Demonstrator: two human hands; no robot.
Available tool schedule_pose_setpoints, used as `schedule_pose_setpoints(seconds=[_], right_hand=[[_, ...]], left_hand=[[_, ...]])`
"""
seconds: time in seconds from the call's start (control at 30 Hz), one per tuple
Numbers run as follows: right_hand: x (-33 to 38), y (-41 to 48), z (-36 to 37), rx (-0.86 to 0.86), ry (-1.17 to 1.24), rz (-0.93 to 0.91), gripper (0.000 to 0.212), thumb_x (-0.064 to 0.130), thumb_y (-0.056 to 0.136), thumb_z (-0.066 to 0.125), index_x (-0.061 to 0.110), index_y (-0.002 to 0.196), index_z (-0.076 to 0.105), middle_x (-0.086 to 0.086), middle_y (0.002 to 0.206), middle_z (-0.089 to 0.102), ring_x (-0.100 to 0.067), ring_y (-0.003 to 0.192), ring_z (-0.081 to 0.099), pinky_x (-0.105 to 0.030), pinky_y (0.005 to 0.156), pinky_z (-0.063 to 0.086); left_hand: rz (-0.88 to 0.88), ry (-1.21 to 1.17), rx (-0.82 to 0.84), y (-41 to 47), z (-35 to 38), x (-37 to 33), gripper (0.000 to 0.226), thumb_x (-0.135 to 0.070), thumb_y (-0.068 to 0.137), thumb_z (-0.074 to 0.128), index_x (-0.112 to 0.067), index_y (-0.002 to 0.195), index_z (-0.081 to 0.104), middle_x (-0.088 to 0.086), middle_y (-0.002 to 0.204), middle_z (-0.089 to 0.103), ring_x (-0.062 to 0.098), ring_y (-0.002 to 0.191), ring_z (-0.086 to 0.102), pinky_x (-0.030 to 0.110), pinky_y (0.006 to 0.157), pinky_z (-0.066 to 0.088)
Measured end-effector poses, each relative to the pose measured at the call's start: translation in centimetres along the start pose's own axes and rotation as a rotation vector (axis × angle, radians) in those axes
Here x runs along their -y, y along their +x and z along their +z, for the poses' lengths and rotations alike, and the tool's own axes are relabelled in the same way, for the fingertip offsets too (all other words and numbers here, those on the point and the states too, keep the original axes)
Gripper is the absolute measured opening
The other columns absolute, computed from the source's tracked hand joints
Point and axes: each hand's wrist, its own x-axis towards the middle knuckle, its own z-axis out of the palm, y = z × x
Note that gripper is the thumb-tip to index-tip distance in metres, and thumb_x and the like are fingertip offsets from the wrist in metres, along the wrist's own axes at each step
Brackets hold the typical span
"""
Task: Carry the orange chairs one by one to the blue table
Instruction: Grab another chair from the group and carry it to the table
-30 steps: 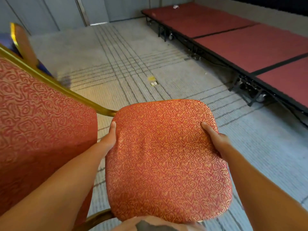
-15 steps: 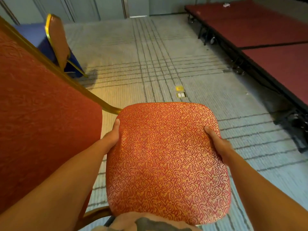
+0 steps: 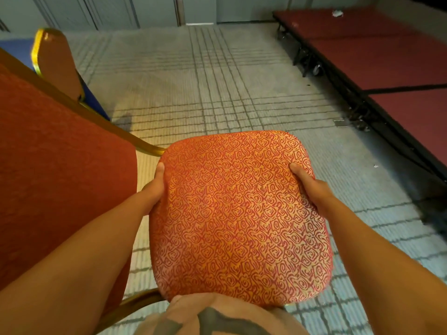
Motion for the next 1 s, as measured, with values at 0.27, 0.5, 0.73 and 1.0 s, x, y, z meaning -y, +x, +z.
schedule_pose_setpoints(seconds=[0.27,0.5,0.73,1.0], right_hand=[[13.0,14.2,12.1,0.167,-0.121,-0.057,0.116,0.085,0.035,0.074,0.007,0.121,0.066,-0.013,0.117,0.069,-0.029,0.105,0.066,-0.045,0.102,0.049],[30.0,25.7,25.4,0.342,-0.293,-0.139,0.088,0.072,0.061,0.076,0.005,0.118,0.065,-0.016,0.109,0.068,-0.031,0.099,0.066,-0.045,0.097,0.051],[39.6,32.1,38.1,0.487,-0.381,-0.196,0.096,0.074,0.061,0.073,0.003,0.125,0.062,-0.017,0.109,0.068,-0.031,0.098,0.066,-0.045,0.096,0.051],[46.0,34.9,55.7,0.671,-0.544,-0.285,0.109,0.086,0.044,0.069,0.005,0.117,0.067,-0.014,0.105,0.07,-0.028,0.095,0.067,-0.045,0.096,0.052]], left_hand=[[-0.108,-0.159,-0.114,15.0,-5.8,-6.1,0.144,-0.109,0.024,0.021,-0.02,0.132,0.059,0.018,0.115,0.068,0.034,0.105,0.064,0.049,0.1,0.047],[-0.137,-0.435,-0.299,23.3,-11.6,-15.3,0.107,-0.1,0.059,0.023,-0.021,0.119,0.064,0.018,0.111,0.069,0.035,0.104,0.064,0.046,0.098,0.049],[-0.111,-0.495,-0.489,30.2,-20.1,-19.8,0.125,-0.106,0.043,0.019,-0.031,0.137,0.054,0.014,0.132,0.059,0.035,0.119,0.056,0.055,0.107,0.039],[-0.273,-0.607,-0.631,37.8,-29.8,-16.2,0.146,-0.11,0.027,0.02,-0.023,0.14,0.05,0.015,0.139,0.054,0.035,0.124,0.053,0.054,0.11,0.035]])
